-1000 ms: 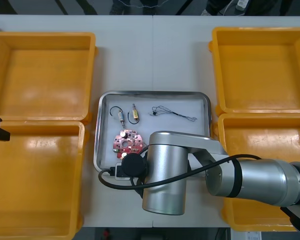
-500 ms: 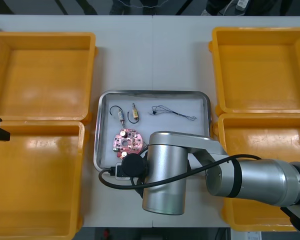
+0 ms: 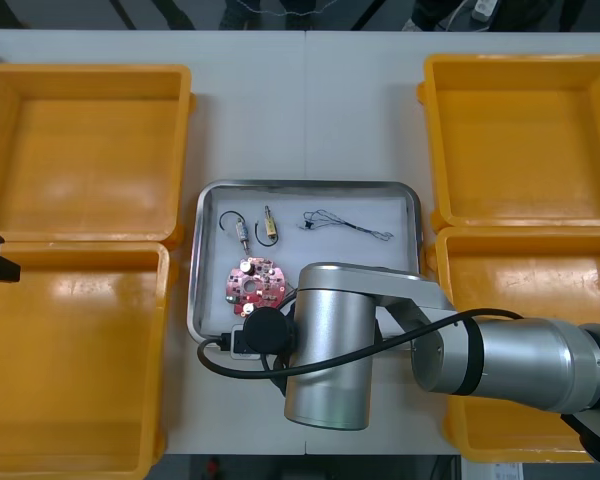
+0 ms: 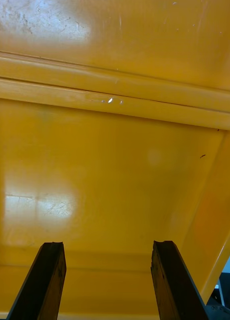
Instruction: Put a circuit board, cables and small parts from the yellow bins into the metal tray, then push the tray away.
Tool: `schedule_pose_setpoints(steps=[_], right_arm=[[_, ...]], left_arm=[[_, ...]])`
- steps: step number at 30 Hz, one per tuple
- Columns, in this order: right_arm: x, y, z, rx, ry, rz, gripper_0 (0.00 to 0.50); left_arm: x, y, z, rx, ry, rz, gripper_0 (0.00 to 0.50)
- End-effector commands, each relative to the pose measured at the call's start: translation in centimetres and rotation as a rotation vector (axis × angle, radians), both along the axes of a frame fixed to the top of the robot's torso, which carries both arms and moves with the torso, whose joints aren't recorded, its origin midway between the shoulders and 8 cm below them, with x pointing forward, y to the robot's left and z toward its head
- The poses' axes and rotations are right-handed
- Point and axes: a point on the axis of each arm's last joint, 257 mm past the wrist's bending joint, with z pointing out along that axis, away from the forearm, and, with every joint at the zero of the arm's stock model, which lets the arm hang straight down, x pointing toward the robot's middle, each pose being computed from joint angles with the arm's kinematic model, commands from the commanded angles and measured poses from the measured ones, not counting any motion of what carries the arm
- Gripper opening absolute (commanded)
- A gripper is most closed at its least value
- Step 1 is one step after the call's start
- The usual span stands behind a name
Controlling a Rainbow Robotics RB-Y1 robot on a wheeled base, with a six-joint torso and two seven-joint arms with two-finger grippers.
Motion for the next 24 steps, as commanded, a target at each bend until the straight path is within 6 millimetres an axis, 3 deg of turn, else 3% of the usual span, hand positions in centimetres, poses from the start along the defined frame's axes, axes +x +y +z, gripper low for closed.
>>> schedule_pose_setpoints(steps=[1, 16, 24], right_arm=[[0.6, 0.7, 0.9, -0.008, -0.040, 0.047, 0.076], [4.5, 0.4, 4.6, -0.023, -0.155, 0.046, 0.063], [7.8, -0.6, 6.0, -0.064, -0.217, 0.004, 0.056]], left_arm=[[-0.4, 1.3, 1.4, 0.076, -0.020, -0.052, 0.500], [-0.4, 1.3, 1.4, 0.076, -0.020, -0.052, 0.500], [-0.4, 1.3, 1.4, 0.076, -0.020, -0.052, 0.500]])
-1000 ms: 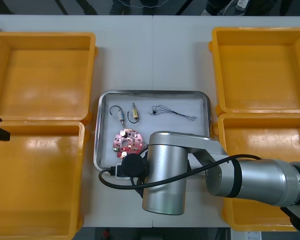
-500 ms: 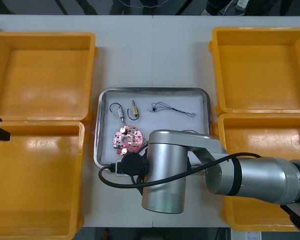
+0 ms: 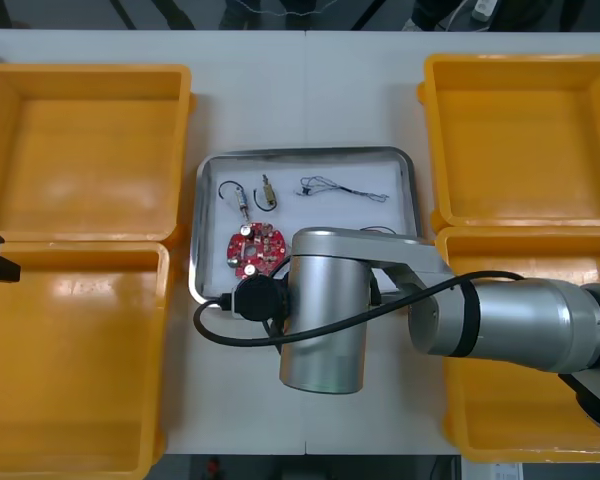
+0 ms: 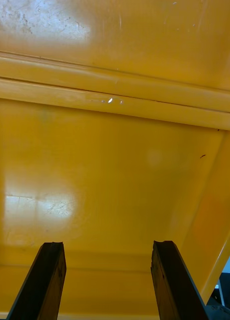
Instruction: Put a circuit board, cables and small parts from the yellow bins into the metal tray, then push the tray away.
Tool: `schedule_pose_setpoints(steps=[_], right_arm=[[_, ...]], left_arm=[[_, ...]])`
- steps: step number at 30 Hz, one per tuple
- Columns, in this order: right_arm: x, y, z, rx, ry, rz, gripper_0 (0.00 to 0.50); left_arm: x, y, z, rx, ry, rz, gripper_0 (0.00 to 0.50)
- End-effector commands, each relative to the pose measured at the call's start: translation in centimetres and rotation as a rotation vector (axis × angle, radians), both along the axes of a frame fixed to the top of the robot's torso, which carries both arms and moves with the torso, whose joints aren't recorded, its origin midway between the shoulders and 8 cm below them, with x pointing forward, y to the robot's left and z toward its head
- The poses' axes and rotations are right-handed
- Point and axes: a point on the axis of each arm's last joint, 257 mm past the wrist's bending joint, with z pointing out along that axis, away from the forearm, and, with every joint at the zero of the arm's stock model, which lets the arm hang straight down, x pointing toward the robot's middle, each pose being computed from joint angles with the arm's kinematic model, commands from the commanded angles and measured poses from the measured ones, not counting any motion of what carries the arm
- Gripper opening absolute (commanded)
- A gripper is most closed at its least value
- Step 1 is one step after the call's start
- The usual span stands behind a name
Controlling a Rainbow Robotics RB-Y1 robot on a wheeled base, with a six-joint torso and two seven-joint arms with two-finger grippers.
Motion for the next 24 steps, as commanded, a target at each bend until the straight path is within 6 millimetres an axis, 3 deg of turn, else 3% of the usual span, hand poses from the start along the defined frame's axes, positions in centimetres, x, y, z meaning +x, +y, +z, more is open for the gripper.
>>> schedule_pose_setpoints(steps=[1, 24], right_arm=[[2.9, -0.2, 2.3, -0.030, -0.087, 0.008, 0.053], [6.9, 0.6, 6.4, -0.043, -0.198, -0.001, 0.011]], left_arm=[[-0.4, 1.3, 1.4, 0.076, -0.020, -0.052, 0.500], [-0.4, 1.3, 1.4, 0.076, -0.020, -0.052, 0.500]])
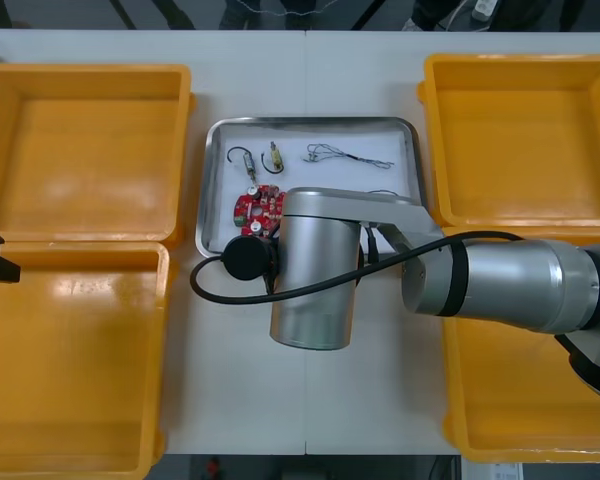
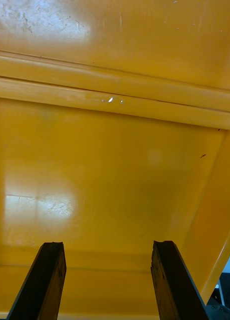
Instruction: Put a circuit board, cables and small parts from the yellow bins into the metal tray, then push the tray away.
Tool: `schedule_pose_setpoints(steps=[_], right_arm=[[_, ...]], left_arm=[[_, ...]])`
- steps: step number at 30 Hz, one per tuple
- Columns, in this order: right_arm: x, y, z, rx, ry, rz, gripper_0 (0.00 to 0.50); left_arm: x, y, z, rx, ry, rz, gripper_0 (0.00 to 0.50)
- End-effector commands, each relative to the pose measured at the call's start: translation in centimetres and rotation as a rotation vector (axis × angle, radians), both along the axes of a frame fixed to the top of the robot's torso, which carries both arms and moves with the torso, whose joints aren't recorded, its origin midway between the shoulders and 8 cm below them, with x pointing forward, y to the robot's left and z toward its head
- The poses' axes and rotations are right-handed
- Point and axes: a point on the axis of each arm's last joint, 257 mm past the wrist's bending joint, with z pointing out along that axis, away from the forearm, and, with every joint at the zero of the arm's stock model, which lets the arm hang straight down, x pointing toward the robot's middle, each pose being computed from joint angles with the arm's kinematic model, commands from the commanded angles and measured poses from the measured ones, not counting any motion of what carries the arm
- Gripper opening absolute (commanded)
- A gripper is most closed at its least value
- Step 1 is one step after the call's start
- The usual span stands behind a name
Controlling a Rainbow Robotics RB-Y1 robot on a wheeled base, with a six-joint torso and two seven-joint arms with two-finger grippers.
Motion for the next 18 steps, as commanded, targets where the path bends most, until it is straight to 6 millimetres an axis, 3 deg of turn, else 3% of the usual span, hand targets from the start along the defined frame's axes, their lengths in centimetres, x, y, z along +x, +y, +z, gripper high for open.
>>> schedule_pose_setpoints(steps=[1, 18], right_arm=[[1.9, 1.2, 2.9, -0.008, -0.080, 0.038, 0.011], [5.7, 1.1, 5.6, -0.023, -0.181, 0.013, 0.006]], left_arm=[[-0.4, 1.3, 1.4, 0.076, -0.022, -0.053, 0.500], [-0.4, 1.3, 1.4, 0.076, -0.022, -0.053, 0.500]])
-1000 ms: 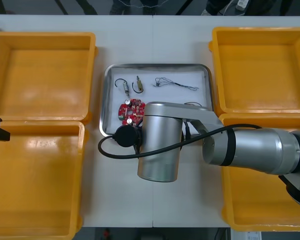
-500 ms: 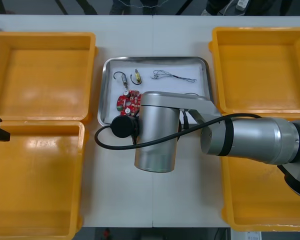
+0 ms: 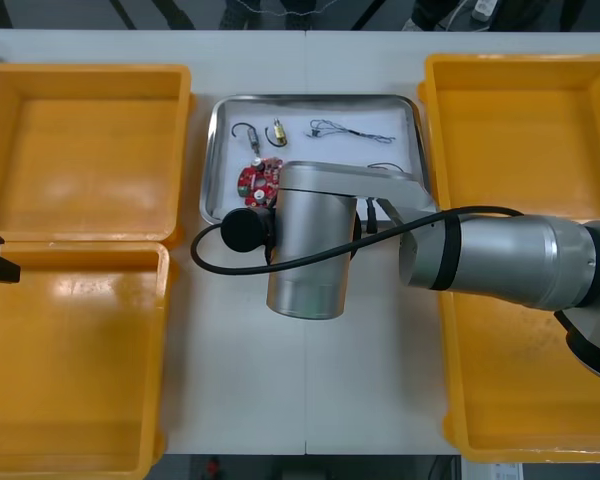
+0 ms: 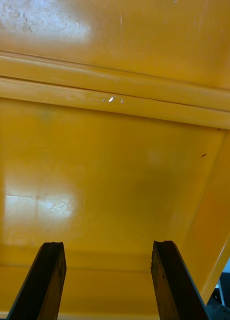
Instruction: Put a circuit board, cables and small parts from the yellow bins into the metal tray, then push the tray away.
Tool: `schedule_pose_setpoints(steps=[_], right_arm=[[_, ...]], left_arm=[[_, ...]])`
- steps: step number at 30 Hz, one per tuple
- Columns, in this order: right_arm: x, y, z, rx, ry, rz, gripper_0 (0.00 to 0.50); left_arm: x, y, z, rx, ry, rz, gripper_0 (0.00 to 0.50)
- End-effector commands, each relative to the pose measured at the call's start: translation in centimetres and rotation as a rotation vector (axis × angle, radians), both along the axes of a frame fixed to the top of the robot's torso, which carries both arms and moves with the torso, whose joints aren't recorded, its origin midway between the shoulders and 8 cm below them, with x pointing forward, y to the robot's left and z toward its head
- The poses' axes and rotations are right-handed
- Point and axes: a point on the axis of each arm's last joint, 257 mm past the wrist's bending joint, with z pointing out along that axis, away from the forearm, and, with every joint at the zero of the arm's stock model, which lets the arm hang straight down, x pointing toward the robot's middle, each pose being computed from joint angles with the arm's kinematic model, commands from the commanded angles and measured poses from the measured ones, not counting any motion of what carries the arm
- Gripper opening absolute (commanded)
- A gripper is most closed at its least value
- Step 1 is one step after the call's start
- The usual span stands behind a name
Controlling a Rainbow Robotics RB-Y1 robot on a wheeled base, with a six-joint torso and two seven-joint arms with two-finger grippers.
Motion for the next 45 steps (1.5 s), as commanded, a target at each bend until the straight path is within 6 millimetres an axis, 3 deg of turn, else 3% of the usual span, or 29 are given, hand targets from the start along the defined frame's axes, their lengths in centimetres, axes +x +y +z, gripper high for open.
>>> schedule_pose_setpoints(steps=[1, 33, 45], right_arm=[[1.7, 1.7, 2.9, -0.013, -0.081, 0.044, 0.004], [7.0, 4.6, 6.1, 0.071, -0.169, 0.079, 0.003], [9.0, 4.5, 6.8, 0.068, -0.195, 0.097, 0.000]], left_arm=[[-0.4, 1.3, 1.4, 0.076, -0.022, -0.053, 0.500], [-0.4, 1.3, 1.4, 0.076, -0.022, -0.053, 0.500], [-0.4, 1.3, 1.4, 0.076, -0.022, -0.053, 0.500]])
